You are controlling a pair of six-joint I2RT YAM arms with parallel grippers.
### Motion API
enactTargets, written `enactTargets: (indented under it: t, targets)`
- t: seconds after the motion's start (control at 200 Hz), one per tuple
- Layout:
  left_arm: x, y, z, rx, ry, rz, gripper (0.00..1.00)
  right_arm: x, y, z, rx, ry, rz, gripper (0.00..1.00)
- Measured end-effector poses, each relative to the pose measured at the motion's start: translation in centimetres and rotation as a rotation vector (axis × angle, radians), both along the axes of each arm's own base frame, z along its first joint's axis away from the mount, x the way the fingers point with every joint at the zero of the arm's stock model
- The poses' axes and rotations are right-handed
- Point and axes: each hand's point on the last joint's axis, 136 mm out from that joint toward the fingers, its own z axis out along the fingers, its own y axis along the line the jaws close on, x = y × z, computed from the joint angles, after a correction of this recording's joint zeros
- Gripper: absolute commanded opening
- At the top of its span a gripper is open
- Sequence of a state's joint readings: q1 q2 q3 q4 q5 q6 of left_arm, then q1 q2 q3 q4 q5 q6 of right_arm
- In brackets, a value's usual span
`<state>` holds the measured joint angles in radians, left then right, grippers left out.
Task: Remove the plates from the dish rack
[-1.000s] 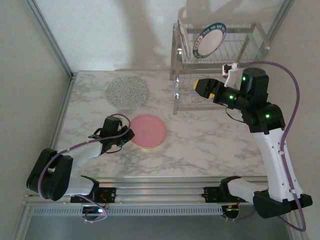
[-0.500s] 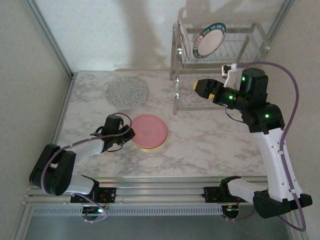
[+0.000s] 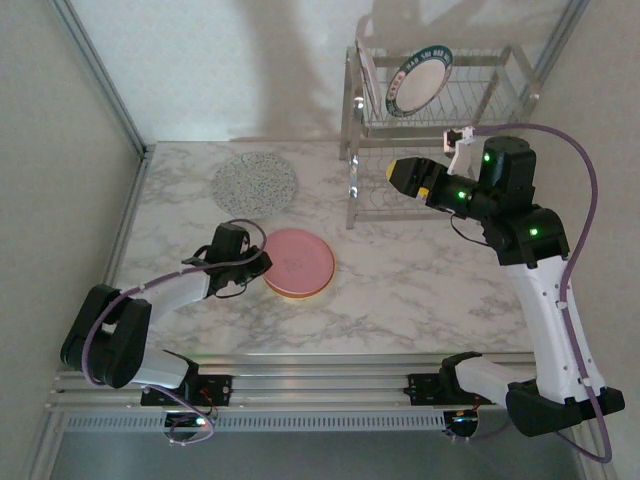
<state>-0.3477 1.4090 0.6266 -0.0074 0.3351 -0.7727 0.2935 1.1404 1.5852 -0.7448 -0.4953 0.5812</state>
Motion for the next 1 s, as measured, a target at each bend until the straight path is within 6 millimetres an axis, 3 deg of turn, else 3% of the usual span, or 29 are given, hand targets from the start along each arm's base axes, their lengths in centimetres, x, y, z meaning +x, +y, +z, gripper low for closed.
enactTargets:
  t: [0.21,0.42,0.996]
  targets:
    - [0.1,-0.3,0.5,0.021,-0.004,-0.012,0.27,0.0,0.0,0.0,0.0,0.0,0.0,0.78]
    - [0.4,-0.4,0.9,0.056,-0.002,-0.021,0.41,0.0,0.0,0.0,0.0,0.0,0.0,0.78]
    - [-0.1,0.4,0.4,0.201,0.068,-0.036,0.41,-0.3,-0.1,-0.6,-0.015,0.031,0.005,0.78]
